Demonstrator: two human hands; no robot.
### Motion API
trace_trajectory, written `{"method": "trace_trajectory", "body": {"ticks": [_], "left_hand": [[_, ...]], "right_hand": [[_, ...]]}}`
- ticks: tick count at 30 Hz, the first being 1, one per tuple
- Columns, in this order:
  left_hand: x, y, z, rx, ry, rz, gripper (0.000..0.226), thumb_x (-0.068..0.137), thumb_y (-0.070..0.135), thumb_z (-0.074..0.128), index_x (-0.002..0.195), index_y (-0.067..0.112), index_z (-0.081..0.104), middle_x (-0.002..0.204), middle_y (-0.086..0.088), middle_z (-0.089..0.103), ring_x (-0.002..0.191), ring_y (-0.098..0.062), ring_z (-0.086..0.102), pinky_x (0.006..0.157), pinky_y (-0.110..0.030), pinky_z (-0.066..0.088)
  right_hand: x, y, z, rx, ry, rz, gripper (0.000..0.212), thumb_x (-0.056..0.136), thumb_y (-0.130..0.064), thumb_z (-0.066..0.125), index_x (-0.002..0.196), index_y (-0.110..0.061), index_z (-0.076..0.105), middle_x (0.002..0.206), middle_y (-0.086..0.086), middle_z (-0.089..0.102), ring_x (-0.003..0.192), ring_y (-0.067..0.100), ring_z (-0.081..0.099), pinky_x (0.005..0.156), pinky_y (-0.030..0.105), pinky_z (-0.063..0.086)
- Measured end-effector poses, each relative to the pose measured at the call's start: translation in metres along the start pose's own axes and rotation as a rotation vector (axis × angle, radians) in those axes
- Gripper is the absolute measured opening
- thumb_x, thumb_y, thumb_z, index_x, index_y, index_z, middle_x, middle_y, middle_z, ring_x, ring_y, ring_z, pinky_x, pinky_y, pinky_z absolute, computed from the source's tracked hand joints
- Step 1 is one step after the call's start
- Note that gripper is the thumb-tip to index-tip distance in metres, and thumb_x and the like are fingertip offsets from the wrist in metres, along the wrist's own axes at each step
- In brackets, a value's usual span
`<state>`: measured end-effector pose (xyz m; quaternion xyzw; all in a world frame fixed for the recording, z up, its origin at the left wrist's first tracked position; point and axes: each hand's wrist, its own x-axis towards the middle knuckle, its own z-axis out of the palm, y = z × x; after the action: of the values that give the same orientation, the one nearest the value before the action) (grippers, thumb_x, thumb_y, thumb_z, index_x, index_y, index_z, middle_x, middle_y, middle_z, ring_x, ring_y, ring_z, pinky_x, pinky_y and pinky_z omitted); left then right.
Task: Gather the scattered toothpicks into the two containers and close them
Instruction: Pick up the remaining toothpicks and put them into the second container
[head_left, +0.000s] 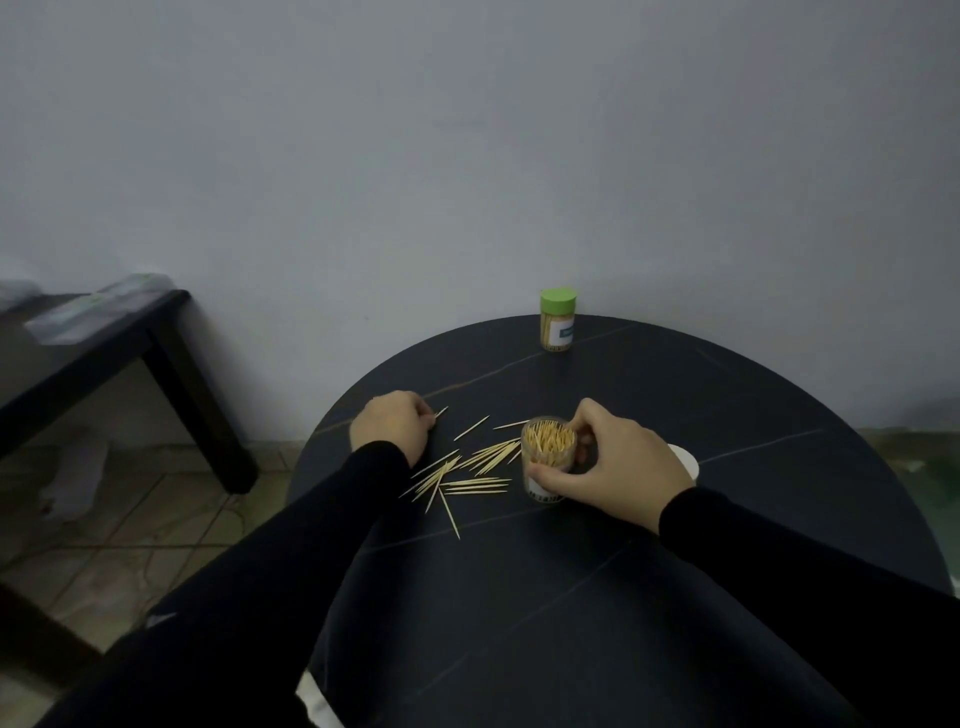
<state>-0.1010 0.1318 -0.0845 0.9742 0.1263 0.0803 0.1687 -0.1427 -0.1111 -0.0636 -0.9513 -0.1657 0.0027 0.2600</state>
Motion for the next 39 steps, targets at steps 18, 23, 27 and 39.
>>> {"method": "trace_trajectory", "body": {"ticks": [18, 23, 27, 39], "left_hand": [[-0.004, 0.055, 0.008, -0.022, -0.362, 0.316, 0.026, 0.082, 0.045, 0.069, 0.099, 0.027, 0.061, 0.086, 0.011, 0.056, 0.077, -0.004, 0.052, 0.067, -0.022, 0.042], [-0.024, 0.063, 0.008, 0.116, -0.186, 0.381, 0.012, 0.091, 0.035, 0.058, 0.097, 0.026, 0.064, 0.095, 0.007, 0.064, 0.089, -0.013, 0.059, 0.077, -0.027, 0.048], [-0.037, 0.074, 0.012, 0.276, -0.061, 0.423, 0.022, 0.094, 0.027, 0.048, 0.099, 0.016, 0.066, 0.099, -0.004, 0.067, 0.095, -0.022, 0.06, 0.075, -0.032, 0.049], [-0.031, 0.088, 0.006, 0.236, -0.212, 0.264, 0.017, 0.093, 0.021, 0.047, 0.085, 0.012, 0.058, 0.091, -0.005, 0.063, 0.083, -0.021, 0.06, 0.072, -0.032, 0.05]], "right_hand": [[-0.002, 0.015, -0.011, -0.043, 0.021, 0.017, 0.051, 0.067, -0.07, 0.064, 0.092, -0.031, 0.043, 0.088, -0.014, 0.062, 0.082, 0.006, 0.059, 0.078, 0.03, 0.051], [-0.001, 0.016, -0.01, -0.048, 0.028, 0.019, 0.051, 0.067, -0.069, 0.064, 0.091, -0.03, 0.043, 0.085, -0.012, 0.062, 0.079, 0.006, 0.06, 0.075, 0.03, 0.051], [-0.002, 0.014, -0.011, -0.056, 0.032, 0.005, 0.048, 0.071, -0.067, 0.065, 0.09, -0.03, 0.042, 0.085, -0.012, 0.062, 0.076, 0.003, 0.058, 0.071, 0.026, 0.047], [0.0, 0.016, -0.01, -0.051, 0.031, 0.017, 0.049, 0.068, -0.07, 0.064, 0.089, -0.031, 0.042, 0.085, -0.012, 0.063, 0.076, 0.004, 0.06, 0.073, 0.03, 0.053]]}}
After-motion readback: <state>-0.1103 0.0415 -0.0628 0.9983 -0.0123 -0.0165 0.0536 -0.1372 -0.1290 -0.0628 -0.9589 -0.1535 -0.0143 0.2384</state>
